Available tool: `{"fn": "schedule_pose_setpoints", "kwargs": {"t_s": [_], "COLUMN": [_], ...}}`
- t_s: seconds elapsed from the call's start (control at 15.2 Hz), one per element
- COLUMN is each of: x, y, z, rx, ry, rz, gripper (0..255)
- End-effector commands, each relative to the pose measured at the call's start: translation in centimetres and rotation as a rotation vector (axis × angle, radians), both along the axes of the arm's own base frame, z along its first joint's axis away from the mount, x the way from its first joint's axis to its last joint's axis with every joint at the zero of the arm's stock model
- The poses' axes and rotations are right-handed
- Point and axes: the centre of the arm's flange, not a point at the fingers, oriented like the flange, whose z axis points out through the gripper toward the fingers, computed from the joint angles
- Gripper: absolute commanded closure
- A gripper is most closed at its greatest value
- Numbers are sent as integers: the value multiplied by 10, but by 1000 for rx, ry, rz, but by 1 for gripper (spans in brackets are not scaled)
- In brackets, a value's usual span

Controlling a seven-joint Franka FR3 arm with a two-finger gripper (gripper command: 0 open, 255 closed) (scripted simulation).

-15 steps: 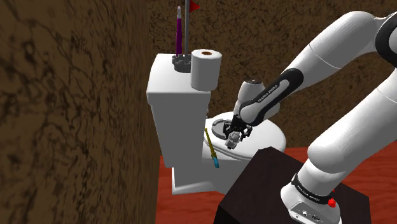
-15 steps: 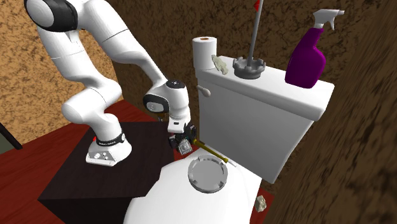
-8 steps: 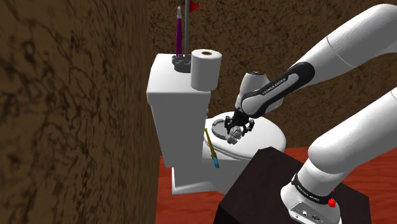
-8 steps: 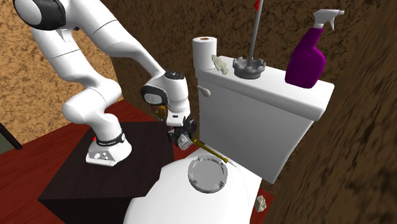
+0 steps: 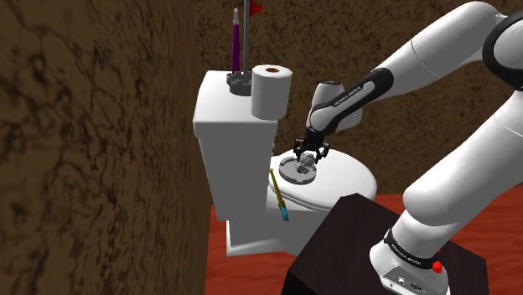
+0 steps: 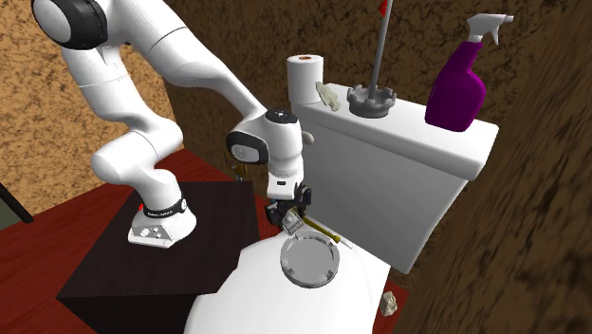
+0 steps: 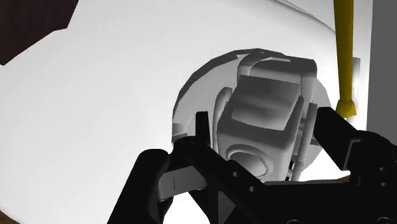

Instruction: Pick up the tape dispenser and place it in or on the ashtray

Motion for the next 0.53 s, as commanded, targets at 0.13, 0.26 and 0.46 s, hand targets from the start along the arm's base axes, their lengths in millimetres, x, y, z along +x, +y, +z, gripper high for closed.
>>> {"fn": "schedule_pose_setpoints", "kwargs": {"t_s": [0.13, 0.26, 0.46], "x": [37, 55, 58], "y": [-35, -55, -58], "z": [4, 6, -5], "rx": [0, 0, 0], "ry": [0, 0, 0], "rz": [0, 0, 0], "gripper": [255, 255, 255]}}
